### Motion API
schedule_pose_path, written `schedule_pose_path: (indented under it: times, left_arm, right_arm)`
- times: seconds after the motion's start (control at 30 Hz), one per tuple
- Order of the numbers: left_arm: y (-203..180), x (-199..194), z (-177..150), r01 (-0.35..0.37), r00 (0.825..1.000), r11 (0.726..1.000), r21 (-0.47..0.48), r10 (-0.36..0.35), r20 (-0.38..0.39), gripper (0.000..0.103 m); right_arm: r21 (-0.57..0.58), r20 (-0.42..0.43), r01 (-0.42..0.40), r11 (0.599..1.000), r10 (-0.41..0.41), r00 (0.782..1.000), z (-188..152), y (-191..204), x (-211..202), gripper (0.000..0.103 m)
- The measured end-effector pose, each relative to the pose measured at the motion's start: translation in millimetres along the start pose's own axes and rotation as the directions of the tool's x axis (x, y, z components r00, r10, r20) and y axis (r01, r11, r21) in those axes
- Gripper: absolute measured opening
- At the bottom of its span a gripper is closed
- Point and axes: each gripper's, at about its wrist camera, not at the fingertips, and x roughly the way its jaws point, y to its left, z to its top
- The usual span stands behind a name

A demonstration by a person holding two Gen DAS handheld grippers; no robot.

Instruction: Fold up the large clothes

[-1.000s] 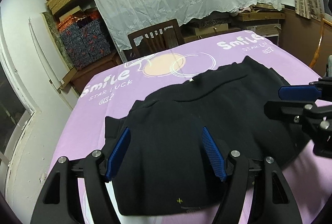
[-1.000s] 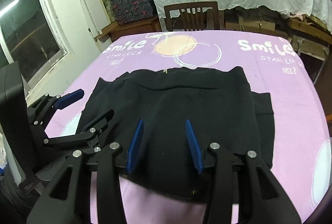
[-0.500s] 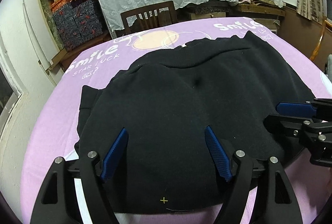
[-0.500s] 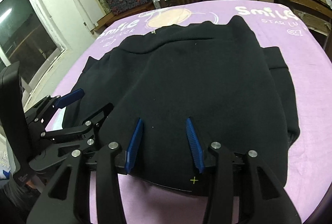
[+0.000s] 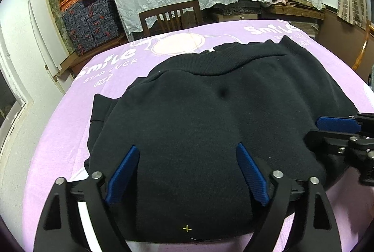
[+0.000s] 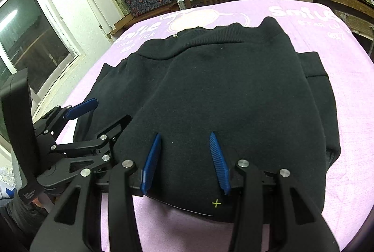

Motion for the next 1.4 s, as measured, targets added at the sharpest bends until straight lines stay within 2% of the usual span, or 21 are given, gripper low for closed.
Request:
schedule_pose_path:
  times: [0.1, 0.17, 0.23, 0.37, 0.43, 0.63, 0.73, 0.8, 0.97, 1.17, 1.27, 1.4]
  left_arm:
    - [5, 0, 2, 0.022, 1.000, 1.000, -0.022, -0.022, -0.006, 0.089]
    - [8, -4, 2, 0.032, 0.999, 0.999, -0.036, -0.032, -0.001, 0.089]
    - [10, -13, 4, 0.037, 0.999, 0.998, -0.040, -0.036, 0.016, 0.089]
    - [9, -31, 11, 0.087, 0.995, 0.995, -0.054, -0.084, 0.055, 0.089]
    - [6, -35, 18, 0.105, 0.993, 0.993, -0.055, -0.102, 0.055, 0.089]
    - [-13, -17, 46, 0.102, 0.995, 0.994, -0.028, -0.102, 0.007, 0.089]
    - [-19, 12, 43, 0.099, 0.993, 0.994, -0.036, -0.101, -0.055, 0.088]
    - [-19, 24, 37, 0.099, 0.993, 0.994, -0.053, -0.102, -0.063, 0.089]
    - [-13, 31, 34, 0.124, 0.990, 0.988, -0.090, -0.130, -0.058, 0.091]
    - [-14, 32, 32, 0.122, 0.991, 0.988, -0.091, -0.127, -0.048, 0.092]
    - [-14, 31, 33, 0.121, 0.991, 0.989, -0.090, -0.125, -0.047, 0.092]
    - [-11, 29, 32, 0.132, 0.990, 0.986, -0.102, -0.137, -0.045, 0.089]
  right_arm:
    - [0.083, 0.018, -0.016, 0.996, 0.015, 1.000, 4, -5, -19, 0.044]
    - [0.145, 0.079, -0.013, 0.989, 0.001, 0.997, 2, -12, -41, 0.054]
    - [0.212, 0.128, -0.014, 0.977, -0.013, 0.992, -6, -22, -61, 0.055]
    - [0.375, 0.184, -0.051, 0.926, -0.020, 0.983, -36, -52, -90, 0.056]
    - [0.420, 0.182, -0.056, 0.906, -0.023, 0.983, -46, -61, -95, 0.057]
    - [0.547, 0.158, -0.106, 0.831, 0.022, 0.987, -70, -73, -86, 0.057]
    - [0.602, 0.142, -0.115, 0.790, 0.035, 0.989, -76, -75, -76, 0.057]
    - [0.633, 0.136, -0.107, 0.767, 0.026, 0.990, -80, -78, -71, 0.057]
    - [0.702, 0.176, -0.103, 0.705, -0.032, 0.984, -81, -84, -64, 0.057]
    - [0.749, 0.237, -0.092, 0.657, -0.136, 0.962, -64, -91, -51, 0.058]
    - [0.749, 0.262, -0.093, 0.655, -0.165, 0.951, -59, -92, -47, 0.059]
    - [0.691, 0.266, -0.038, 0.722, -0.205, 0.942, -59, -82, -44, 0.057]
